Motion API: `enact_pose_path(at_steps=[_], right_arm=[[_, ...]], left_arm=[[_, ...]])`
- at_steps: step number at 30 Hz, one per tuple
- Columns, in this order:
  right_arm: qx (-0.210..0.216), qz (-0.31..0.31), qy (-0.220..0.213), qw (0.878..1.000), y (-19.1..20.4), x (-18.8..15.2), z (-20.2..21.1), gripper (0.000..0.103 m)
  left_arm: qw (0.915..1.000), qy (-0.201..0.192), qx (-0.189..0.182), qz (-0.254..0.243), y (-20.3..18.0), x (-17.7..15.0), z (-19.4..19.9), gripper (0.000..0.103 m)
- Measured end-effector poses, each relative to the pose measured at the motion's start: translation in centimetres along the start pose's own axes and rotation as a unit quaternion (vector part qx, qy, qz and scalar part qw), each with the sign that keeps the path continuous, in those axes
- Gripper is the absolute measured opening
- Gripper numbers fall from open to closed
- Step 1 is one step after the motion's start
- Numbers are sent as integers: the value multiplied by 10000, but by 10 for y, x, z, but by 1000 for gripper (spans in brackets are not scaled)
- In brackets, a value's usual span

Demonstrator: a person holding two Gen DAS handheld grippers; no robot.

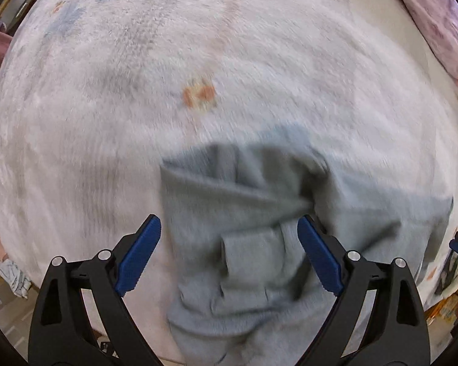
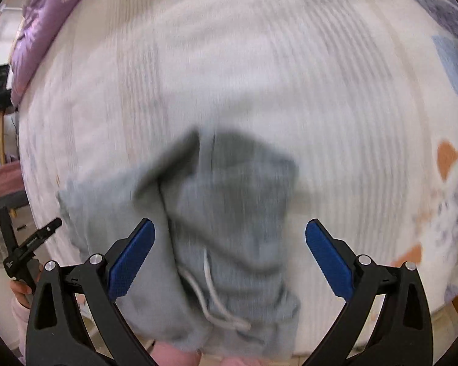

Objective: Fold large clothes
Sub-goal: 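Grasp the hoodie hem with the left tool while the right tool grasps the hem too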

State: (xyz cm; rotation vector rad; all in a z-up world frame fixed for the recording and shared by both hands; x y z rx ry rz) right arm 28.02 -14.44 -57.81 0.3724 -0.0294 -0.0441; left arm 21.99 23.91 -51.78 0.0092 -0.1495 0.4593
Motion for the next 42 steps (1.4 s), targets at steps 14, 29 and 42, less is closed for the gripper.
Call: enact_pose_path(at_steps=[14, 29, 42], right_arm=[[-329, 846, 19, 9959, 16, 24, -51, 54], [-208, 521, -552, 9969, 25, 6, 10, 10], [-375, 558, -1108, 9916, 39, -13, 44, 9]], left_arm=[[9976, -70, -171, -664, -18, 36, -41, 14], [9983, -517, 43, -272, -21, 15, 8, 7], [9940, -1017, 47, -402, -10, -9, 54, 6]])
Point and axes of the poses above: each gripper's, at about its wrist camera, not at the fingertips, and z roughly against the way its jaws point, y to its left, x to its top, the point moved 7 cm from there along -z, roughly the way its jaws point, and after that the axes turned 12 degrees about -y, right-handed, at the moved point
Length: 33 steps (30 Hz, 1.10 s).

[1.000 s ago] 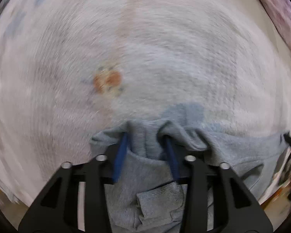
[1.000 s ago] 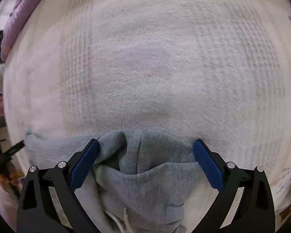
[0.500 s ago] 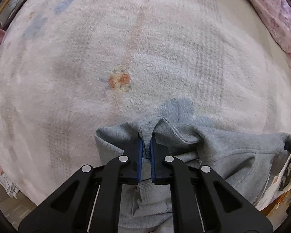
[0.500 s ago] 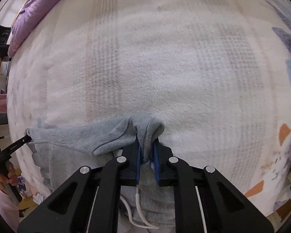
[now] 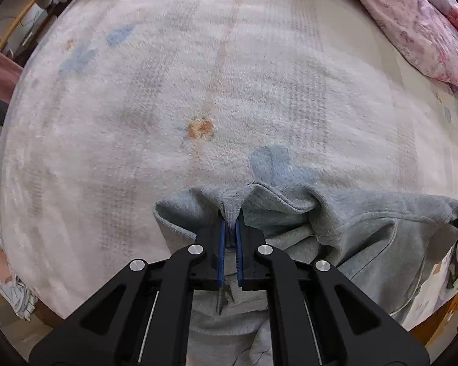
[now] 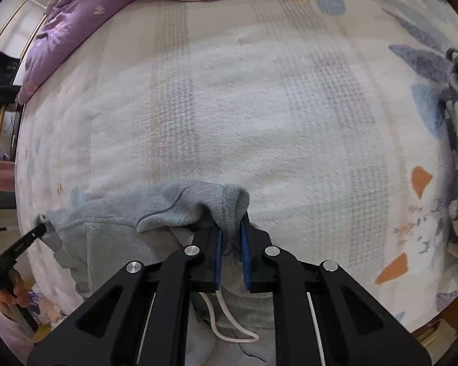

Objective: Fold large clothes
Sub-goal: 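Grasp the hoodie hem with the left tool while the right tool grasps the hem too, then lift the hem with both tools, fold it over, and open both tools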

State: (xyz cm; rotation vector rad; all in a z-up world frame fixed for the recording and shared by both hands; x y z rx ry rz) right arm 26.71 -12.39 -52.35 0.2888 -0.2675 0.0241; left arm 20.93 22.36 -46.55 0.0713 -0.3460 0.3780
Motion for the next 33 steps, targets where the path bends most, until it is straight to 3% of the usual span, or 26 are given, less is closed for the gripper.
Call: enact_pose_path(at_steps=[12, 22, 28, 33], right_arm=[[135, 145, -377, 9991, 3, -32, 69, 9], [322, 229, -350, 9986, 1, -93, 125, 9], [318, 190, -78, 9993, -6, -142, 145, 9], [218, 94, 304, 9993, -20, -191, 144, 9]], left_arm=[[9996, -245, -123, 23, 15, -38, 60, 5], [9992, -392, -109, -30, 22, -96, 113, 5], [9997, -236, -10, -90, 28, -145, 136, 5], [9998, 215, 48, 32, 35, -195, 134, 4]])
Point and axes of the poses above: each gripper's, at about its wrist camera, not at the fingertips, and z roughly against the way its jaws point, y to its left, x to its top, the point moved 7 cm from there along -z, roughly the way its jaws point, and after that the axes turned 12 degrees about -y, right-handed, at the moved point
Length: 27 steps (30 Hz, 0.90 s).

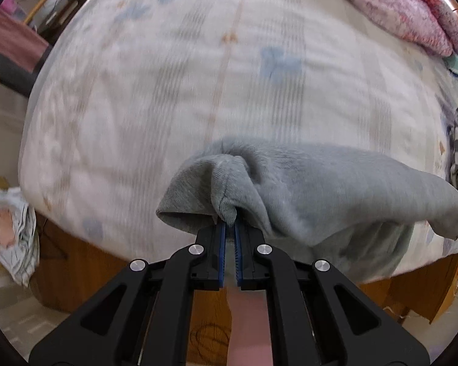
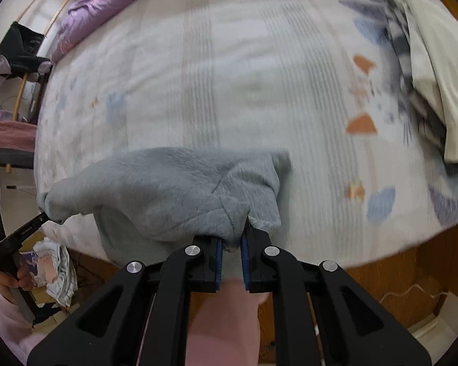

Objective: Fold large clothes
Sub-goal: 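Lift the hem with both tools, fold it over, and open both tools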

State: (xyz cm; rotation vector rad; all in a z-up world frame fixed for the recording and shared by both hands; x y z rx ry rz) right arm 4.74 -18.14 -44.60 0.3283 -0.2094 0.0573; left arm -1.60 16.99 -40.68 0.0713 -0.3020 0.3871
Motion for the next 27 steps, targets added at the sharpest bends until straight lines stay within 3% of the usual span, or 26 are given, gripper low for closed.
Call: enact_pose_path(at_steps=[8, 13, 15, 16, 17, 19, 21, 24, 26, 27], right_arm=[[-494, 108, 947, 9942, -33, -85, -59, 10], [-774, 89, 1463, 9862, -45, -124, -97, 15], [-807, -91, 1610, 9836, -47, -128, -100, 17], [-790, -81, 1667, 9828, -45, -128, -98, 21], [-872, 135, 1712, 9813, -43, -127, -94, 38], [-1216, 680, 1809, 9736, -45, -130, -87, 72], [-1309, 900, 1772, 9713, -49, -133, -76, 72], [-1296, 615, 1764, 9738, -61, -135, -54, 72], [-1192, 296, 1442, 9819, -66, -120, -33, 71], [-1100, 181, 1290, 9854, -65, -112, -27, 70]], left_arm=[[9952, 958, 139, 161, 7, -79, -34, 4], [9869, 1587, 295, 26, 12, -129, -67, 6], [9803, 1943, 339, -65, 15, -143, -76, 13], [9750, 2169, 432, -207, 18, -150, -77, 31], [9731, 2230, 489, -300, 20, -152, -76, 54], [9779, 2014, 334, -445, 21, -150, -64, 60], [9795, 1935, 292, -471, 25, -145, -52, 60], [9851, 1677, 93, -359, 24, -130, -29, 57], [9875, 1496, -181, -454, 15, -116, -15, 26], [9880, 1394, -315, -578, 7, -108, -8, 22]])
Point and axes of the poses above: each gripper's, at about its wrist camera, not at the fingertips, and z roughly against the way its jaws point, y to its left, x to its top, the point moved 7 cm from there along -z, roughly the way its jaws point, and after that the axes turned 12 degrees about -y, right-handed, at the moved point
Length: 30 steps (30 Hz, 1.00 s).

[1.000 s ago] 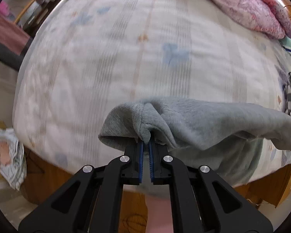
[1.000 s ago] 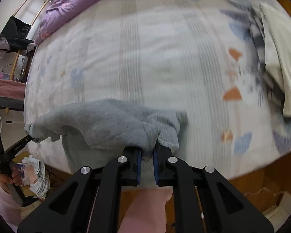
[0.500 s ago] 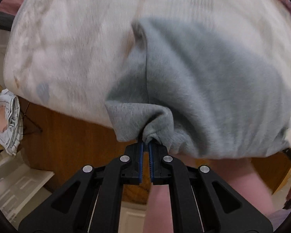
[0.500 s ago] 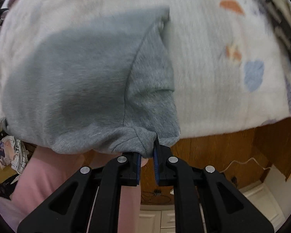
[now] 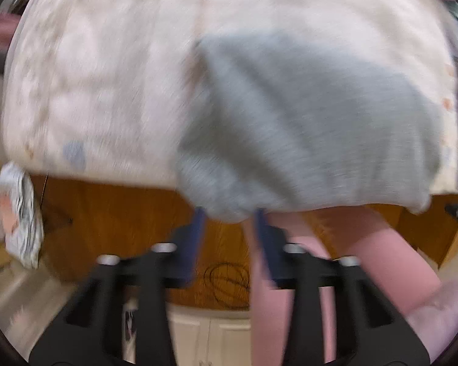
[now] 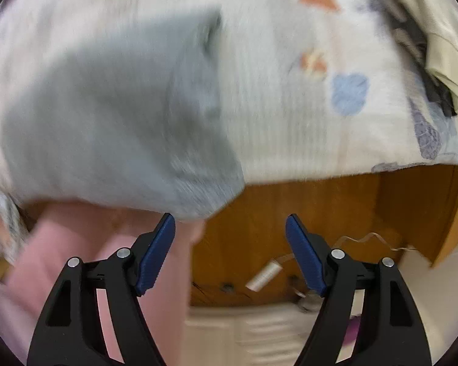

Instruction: Fold large clothes

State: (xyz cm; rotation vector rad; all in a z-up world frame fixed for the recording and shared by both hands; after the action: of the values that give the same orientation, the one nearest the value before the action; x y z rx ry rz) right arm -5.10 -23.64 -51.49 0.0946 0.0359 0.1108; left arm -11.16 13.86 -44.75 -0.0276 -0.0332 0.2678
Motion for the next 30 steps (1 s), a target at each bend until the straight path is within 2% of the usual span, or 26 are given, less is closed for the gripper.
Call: enact_pose_path(at_steps=[1, 3, 5, 7, 9, 10, 12, 13, 15, 16, 19, 22, 24, 25, 26, 27, 28, 29, 30], right_arm=[[203, -153, -208, 9995, 2, 11, 12, 68], [573, -263, -362, 9974, 13, 27, 20, 58], [820, -175, -309, 9960, 32, 39, 12, 34], [1110, -7, -31, 9938, 60, 45, -12, 17], [1173, 95, 238, 9928, 81, 47, -44, 17], [1013, 179, 434, 9937, 87, 46, -71, 17], [584, 187, 713, 9956, 89, 45, -114, 14], [560, 30, 708, 9959, 88, 47, -120, 14], [515, -288, 858, 9946, 85, 49, -117, 14], [557, -311, 837, 9944, 84, 52, -106, 14], [712, -257, 326, 9966, 77, 68, -64, 15], [667, -444, -96, 9967, 60, 95, -39, 16], [686, -587, -224, 9957, 50, 114, -40, 17], [622, -613, -173, 9960, 46, 123, -50, 17], [465, -563, -20, 9973, 42, 131, -72, 14], [407, -555, 76, 9976, 42, 133, -87, 14], [460, -655, 238, 9965, 41, 136, -111, 14], [438, -758, 247, 9959, 40, 141, -121, 14], [340, -708, 396, 9961, 41, 143, -119, 14]], left_arm=[[9998, -88, -67, -137, -7, 7, 4, 19], [9992, -223, -195, -279, -22, 22, 2, 16], [9992, -161, -282, -218, -36, 35, -13, 15], [9995, 103, -308, -58, -44, 38, -46, 12], [9991, 406, -81, -22, -47, 35, -77, 10], [9984, 549, 6, 104, -44, 33, -96, 10], [9960, 677, -146, 572, -38, 32, -119, 10], [9936, 778, -189, 802, -34, 33, -124, 11], [9930, 840, -189, 811, -33, 39, -114, 11], [9956, 673, -132, 643, -34, 45, -102, 11], [9995, 181, -96, 231, -36, 64, -63, 11], [9993, -195, -99, 315, -29, 92, -45, 11], [9991, -254, 3, 337, -24, 111, -52, 11], [9991, -259, 197, 279, -21, 122, -62, 11], [9985, -217, 480, 175, -18, 132, -78, 11], [9980, -138, 597, 164, -19, 135, -90, 11], [9980, 13, 580, 267, -19, 139, -110, 10], [9972, 143, 615, 404, -19, 143, -128, 7], [9967, 173, 721, 343, -22, 146, -130, 5]])
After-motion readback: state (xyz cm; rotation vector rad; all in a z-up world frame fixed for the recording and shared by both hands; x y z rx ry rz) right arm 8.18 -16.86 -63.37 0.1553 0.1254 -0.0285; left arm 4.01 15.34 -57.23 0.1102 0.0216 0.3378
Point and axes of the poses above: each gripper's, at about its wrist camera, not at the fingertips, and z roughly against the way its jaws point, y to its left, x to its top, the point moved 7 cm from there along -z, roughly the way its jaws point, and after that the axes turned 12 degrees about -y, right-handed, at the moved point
